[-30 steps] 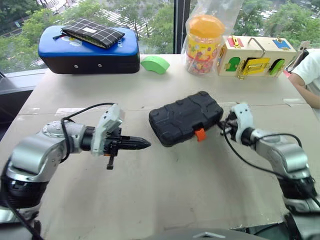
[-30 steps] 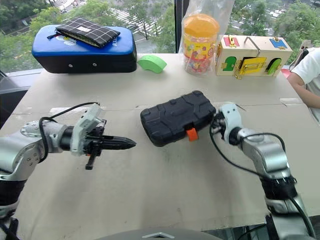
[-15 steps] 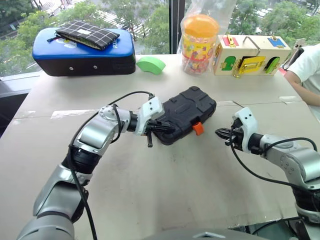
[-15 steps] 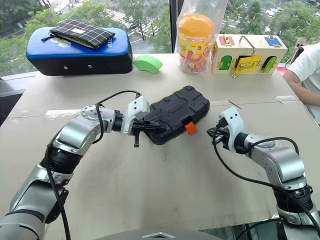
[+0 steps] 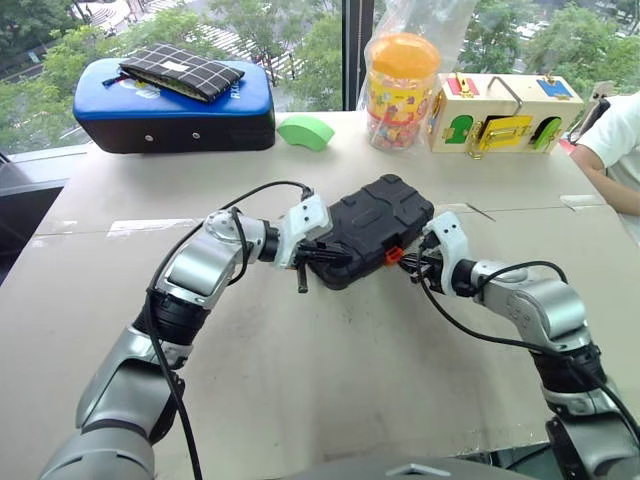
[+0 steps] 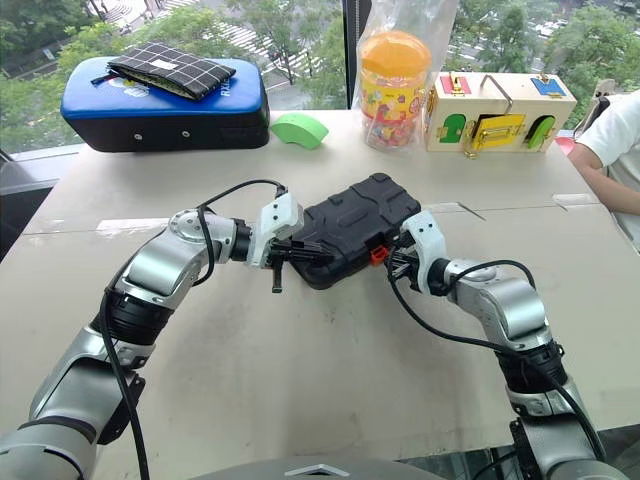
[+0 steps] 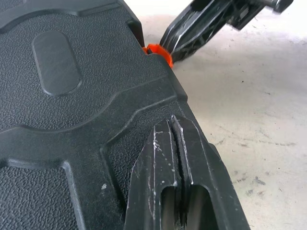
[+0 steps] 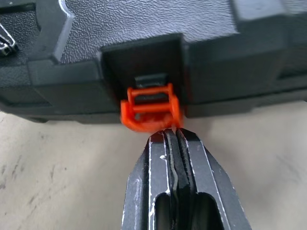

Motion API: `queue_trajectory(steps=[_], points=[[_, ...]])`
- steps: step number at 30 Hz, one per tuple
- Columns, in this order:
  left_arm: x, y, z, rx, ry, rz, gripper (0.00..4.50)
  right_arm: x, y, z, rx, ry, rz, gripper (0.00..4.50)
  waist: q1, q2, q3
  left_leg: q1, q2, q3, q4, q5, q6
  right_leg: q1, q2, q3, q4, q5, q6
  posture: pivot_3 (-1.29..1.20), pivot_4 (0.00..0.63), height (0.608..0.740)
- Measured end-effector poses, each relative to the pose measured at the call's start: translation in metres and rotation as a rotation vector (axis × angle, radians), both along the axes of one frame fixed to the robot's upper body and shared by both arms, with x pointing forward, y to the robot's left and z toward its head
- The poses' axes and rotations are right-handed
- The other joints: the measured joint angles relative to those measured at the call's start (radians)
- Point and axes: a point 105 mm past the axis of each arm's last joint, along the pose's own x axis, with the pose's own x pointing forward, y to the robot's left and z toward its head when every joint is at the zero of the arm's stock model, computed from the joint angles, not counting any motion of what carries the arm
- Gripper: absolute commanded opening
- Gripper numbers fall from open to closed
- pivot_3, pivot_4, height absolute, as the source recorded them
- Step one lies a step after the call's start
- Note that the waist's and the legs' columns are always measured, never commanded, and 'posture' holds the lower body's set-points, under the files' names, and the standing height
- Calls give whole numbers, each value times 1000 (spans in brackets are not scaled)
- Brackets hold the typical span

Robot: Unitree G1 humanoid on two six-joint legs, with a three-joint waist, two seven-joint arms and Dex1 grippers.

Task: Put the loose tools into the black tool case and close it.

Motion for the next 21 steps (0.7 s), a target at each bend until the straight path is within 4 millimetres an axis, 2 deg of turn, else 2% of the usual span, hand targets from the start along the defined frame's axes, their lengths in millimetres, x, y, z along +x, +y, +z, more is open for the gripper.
queue_trajectory(steps=[8, 15, 20, 21], points=[[-1, 3, -1, -4, -2, 14, 28, 4, 10, -5, 18, 18, 6, 0, -12, 0, 0, 0, 0, 0, 0, 0, 0, 0, -1, 0, 1, 0, 0, 0, 150, 740], [1, 6, -1, -2, -9, 25, 28, 3, 14, -7, 113, 41, -48, 0, -17, 1, 0, 1, 0, 0, 0, 0, 0, 0, -2, 1, 1, 0, 0, 0, 150, 740], [1, 7, -2, 12, -20, 31, 28, 1, 7, 10, 189, 60, -82, 0, -18, 2, 1, 1, 0, 0, 0, 0, 0, 0, -3, 4, 1, 0, 0, 0, 150, 740], [1, 8, -2, 19, -29, 29, 28, 1, 6, 20, 213, 49, -89, 0, -19, 2, 1, 1, 0, 0, -1, 0, 0, -1, -3, 5, 1, 0, -1, 0, 150, 740]])
